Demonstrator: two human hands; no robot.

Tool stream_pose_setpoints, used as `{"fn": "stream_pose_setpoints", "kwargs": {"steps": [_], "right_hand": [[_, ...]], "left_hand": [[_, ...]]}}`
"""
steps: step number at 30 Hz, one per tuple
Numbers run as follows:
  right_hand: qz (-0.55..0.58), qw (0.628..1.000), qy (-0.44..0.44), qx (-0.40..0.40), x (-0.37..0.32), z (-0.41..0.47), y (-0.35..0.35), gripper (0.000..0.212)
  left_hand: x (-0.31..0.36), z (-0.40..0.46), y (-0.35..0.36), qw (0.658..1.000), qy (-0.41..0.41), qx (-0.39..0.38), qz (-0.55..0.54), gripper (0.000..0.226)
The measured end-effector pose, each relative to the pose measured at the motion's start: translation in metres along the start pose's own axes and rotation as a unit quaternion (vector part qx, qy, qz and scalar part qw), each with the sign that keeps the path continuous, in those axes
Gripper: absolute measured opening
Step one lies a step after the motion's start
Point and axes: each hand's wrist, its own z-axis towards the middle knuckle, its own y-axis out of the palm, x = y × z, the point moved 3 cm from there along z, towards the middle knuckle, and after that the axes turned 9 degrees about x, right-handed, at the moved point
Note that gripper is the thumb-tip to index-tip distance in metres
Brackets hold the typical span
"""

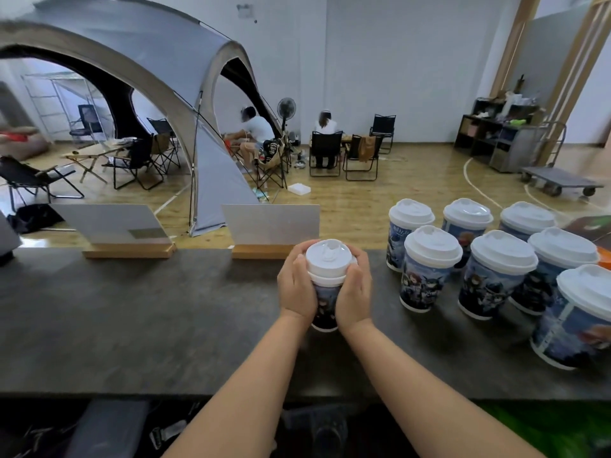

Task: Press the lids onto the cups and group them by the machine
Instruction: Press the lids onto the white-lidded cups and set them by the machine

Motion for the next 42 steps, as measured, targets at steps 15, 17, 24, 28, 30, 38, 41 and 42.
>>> {"fn": "stream_pose_setpoints", "kwargs": {"steps": [15,17,24,28,30,38,41,42], "right_hand": [[-0.024,1.0,-0.008,-0.015,-0.003,0.001,-0.014,0.037],[-0.025,0.999,-0.022,-0.006,-0.003,0.001,-0.014,0.038],[-0.034,0.996,-0.078,0.019,-0.003,0.005,-0.009,0.036],[-0.015,0.997,-0.072,0.028,0.004,0.007,-0.008,0.035],[-0.006,0.997,-0.074,0.034,0.005,0.007,-0.007,0.039],[-0.022,0.993,-0.103,0.058,0.005,0.006,-0.007,0.044],[-0.051,0.99,-0.106,0.076,0.003,0.005,-0.006,0.039],[-0.058,0.989,-0.103,0.086,0.003,0.004,-0.006,0.036]], "left_hand": [[0.009,-0.034,0.011,0.999,-0.033,0.009,0.017,0.033],[0.007,-0.033,0.012,1.0,-0.017,0.024,0.002,0.034],[-0.002,-0.023,0.015,0.999,0.023,0.031,-0.035,0.041],[-0.006,-0.024,0.016,0.998,0.011,0.043,-0.042,0.044],[-0.007,-0.024,0.016,0.998,0.007,0.046,-0.046,0.043],[-0.007,-0.022,0.018,0.997,0.004,0.03,-0.074,0.047],[-0.008,-0.017,0.017,0.997,0.0,0.007,-0.082,0.048],[-0.008,-0.014,0.017,0.996,-0.002,-0.011,-0.084,0.047]]}}
